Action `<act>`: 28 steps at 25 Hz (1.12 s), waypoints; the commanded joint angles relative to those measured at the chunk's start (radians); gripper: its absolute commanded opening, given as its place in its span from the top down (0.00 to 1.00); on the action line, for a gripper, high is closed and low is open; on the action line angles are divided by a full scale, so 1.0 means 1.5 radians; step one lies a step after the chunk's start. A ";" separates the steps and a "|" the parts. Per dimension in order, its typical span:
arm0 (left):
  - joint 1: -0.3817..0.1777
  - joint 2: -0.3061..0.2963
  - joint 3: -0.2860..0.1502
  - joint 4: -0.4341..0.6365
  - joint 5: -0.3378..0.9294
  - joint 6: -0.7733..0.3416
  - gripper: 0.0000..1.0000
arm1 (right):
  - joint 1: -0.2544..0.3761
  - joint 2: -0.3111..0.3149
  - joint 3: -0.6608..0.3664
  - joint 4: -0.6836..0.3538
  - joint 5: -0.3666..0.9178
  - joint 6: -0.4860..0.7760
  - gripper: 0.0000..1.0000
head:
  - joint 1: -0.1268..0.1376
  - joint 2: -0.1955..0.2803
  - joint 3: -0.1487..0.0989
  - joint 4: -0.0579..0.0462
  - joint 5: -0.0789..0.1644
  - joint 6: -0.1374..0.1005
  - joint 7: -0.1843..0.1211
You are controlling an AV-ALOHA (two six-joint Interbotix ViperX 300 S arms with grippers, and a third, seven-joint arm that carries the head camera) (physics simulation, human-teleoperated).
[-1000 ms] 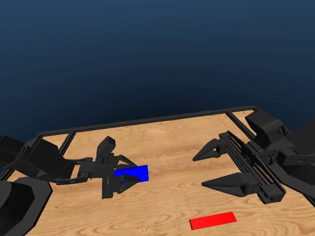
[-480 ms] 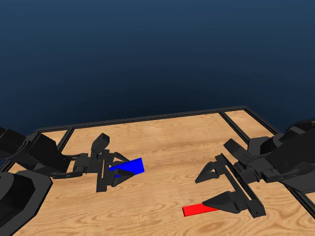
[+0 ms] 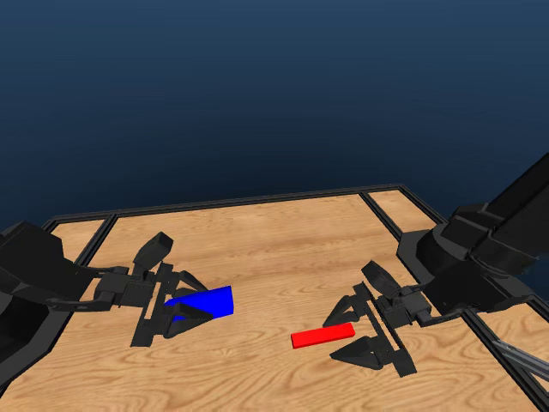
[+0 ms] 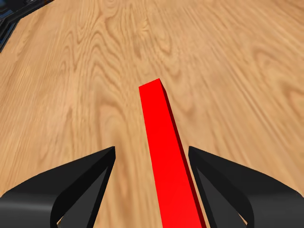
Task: Insert peg into socket
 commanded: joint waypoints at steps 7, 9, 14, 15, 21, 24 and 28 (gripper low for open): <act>-0.150 -0.079 -0.044 -0.088 0.064 0.063 1.00 | 0.038 0.050 -0.069 0.067 -0.044 -0.062 1.00 | 0.023 -0.061 0.028 0.006 0.014 0.002 -0.010; -0.167 -0.096 -0.052 -0.108 0.067 0.078 1.00 | 0.034 0.009 -0.074 0.069 0.003 -0.120 1.00 | 0.033 -0.067 0.031 0.009 0.012 0.005 -0.017; -0.191 -0.123 -0.081 -0.138 0.108 0.134 1.00 | -0.025 -0.120 -0.107 0.070 0.095 -0.275 1.00 | 0.057 -0.074 0.033 0.016 0.010 0.008 -0.028; -0.191 -0.129 -0.084 -0.140 0.115 0.140 1.00 | -0.030 -0.140 -0.117 0.064 0.112 -0.300 1.00 | 0.062 -0.073 0.032 0.018 0.009 0.010 -0.027; -0.198 -0.146 -0.094 -0.160 0.124 0.159 1.00 | -0.072 -0.202 -0.165 0.051 0.194 -0.390 1.00 | 0.078 -0.063 0.029 0.023 0.006 0.010 -0.028; -0.202 -0.144 -0.090 -0.160 0.124 0.164 1.00 | -0.085 -0.203 -0.205 0.029 0.237 -0.424 1.00 | 0.083 -0.059 0.026 0.023 0.004 0.009 -0.029; -0.197 -0.146 -0.094 -0.163 0.126 0.171 1.00 | -0.111 -0.152 -0.242 -0.009 0.277 -0.393 1.00 | 0.085 -0.054 0.024 0.023 -0.001 0.008 -0.032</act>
